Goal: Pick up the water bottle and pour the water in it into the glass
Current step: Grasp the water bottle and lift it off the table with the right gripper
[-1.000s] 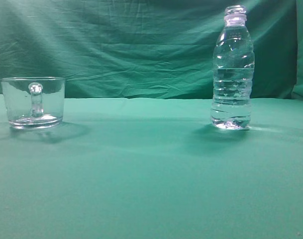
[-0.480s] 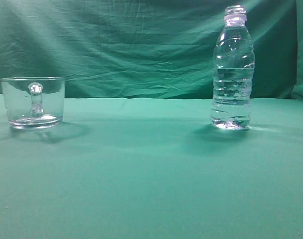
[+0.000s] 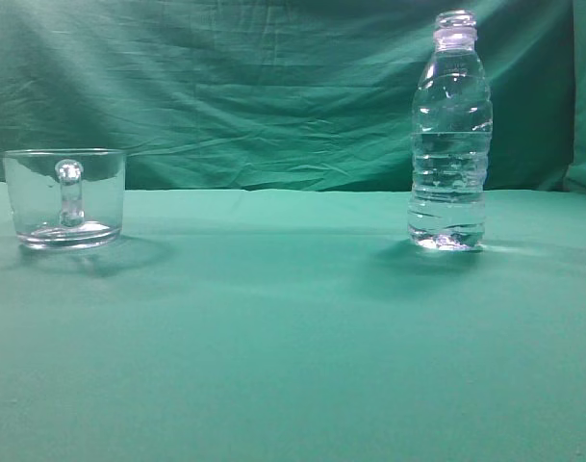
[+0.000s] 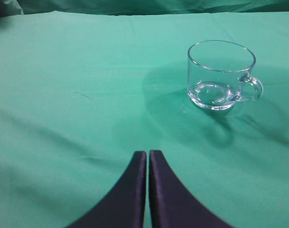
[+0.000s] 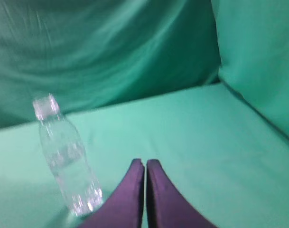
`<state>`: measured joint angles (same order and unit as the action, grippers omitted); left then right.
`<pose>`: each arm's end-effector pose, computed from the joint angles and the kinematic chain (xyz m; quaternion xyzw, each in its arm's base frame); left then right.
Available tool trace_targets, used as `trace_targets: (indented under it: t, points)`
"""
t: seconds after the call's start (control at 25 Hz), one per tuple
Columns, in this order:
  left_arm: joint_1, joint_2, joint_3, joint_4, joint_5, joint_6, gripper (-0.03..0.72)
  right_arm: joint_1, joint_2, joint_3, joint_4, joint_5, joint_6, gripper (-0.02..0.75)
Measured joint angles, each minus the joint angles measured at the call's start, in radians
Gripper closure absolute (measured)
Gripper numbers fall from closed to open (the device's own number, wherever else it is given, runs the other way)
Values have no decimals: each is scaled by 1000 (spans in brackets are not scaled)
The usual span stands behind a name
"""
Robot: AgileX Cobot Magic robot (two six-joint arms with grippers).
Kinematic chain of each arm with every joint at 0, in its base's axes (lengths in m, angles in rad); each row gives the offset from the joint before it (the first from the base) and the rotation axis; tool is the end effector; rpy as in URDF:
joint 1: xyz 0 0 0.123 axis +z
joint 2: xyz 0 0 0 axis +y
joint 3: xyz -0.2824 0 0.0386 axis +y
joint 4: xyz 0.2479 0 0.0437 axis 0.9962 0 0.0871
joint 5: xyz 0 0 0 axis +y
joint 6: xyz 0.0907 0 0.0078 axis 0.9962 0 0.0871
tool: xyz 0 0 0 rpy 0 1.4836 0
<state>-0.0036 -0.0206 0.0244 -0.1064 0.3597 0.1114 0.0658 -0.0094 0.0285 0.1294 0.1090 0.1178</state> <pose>0.0524 -0.0036 0.1738 0.0174 0.7969 -0.0124 0.6037 0.0567 0.0050 0.1941 0.0602 0.7186 0.1127 0.6836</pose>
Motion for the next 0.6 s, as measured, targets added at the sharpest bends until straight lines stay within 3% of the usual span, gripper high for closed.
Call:
trace_targets:
  t: [0.24,0.6]
  points:
    - [0,0,0,0,0,0,688,0,0,0,24,-170,52,738]
    - [0,0,0,0,0,0,688,0,0,-52,26,-48,86,738]
